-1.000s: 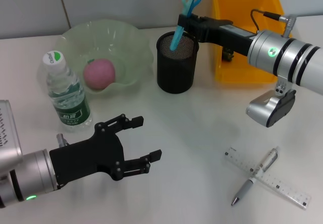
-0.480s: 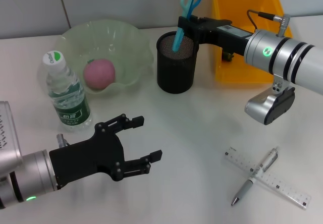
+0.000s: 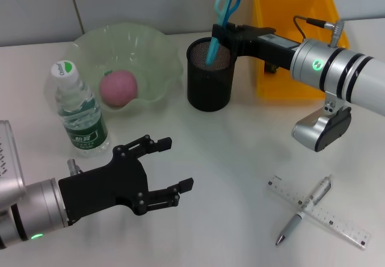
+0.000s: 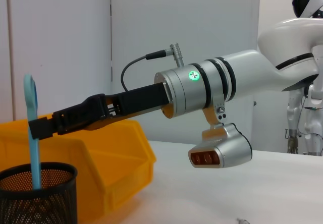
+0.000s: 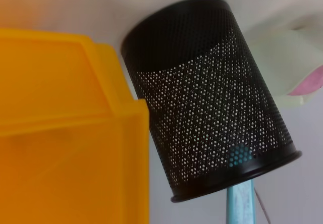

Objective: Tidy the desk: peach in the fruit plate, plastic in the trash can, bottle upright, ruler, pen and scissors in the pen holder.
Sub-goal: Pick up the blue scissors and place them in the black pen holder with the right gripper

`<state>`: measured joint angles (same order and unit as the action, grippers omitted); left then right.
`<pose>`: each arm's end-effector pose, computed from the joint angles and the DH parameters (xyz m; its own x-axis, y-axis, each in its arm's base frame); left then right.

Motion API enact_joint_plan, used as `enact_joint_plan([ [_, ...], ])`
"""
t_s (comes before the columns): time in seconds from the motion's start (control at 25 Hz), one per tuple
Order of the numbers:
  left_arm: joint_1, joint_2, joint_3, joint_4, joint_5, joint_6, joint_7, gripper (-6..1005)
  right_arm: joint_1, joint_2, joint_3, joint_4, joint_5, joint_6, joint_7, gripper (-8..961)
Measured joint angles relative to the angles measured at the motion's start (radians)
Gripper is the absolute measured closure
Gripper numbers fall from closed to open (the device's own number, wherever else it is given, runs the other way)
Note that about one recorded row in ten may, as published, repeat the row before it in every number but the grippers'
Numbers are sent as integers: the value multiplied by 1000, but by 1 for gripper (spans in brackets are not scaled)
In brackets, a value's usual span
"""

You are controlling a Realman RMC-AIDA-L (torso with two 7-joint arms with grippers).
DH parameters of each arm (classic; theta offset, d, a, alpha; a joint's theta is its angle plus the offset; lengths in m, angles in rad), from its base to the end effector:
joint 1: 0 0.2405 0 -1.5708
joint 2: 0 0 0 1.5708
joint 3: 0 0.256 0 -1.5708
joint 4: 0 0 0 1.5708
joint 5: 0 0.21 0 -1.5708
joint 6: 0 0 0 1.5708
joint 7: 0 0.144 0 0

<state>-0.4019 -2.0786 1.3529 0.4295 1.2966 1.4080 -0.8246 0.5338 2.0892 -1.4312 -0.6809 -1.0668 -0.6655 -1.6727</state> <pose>-0.2546 0.2805 -0.0711 0.7995 0.0530 0.5984 0.2302 -0.9471 -0.2237 0.2154 0.4123 -0.0358 -0.5590 0.3710 0.7416 0.7829 0.5307 0.3247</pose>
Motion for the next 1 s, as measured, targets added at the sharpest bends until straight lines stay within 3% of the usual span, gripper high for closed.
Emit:
enact_joint_plan([
  [0.6, 4, 0, 0, 0, -10, 7, 4, 149, 18, -1, -10, 31, 66, -3, 10, 728],
  [1.0, 5, 0, 0, 4, -10, 8, 8, 150, 8, 2, -60, 24, 119, 35, 4, 658],
])
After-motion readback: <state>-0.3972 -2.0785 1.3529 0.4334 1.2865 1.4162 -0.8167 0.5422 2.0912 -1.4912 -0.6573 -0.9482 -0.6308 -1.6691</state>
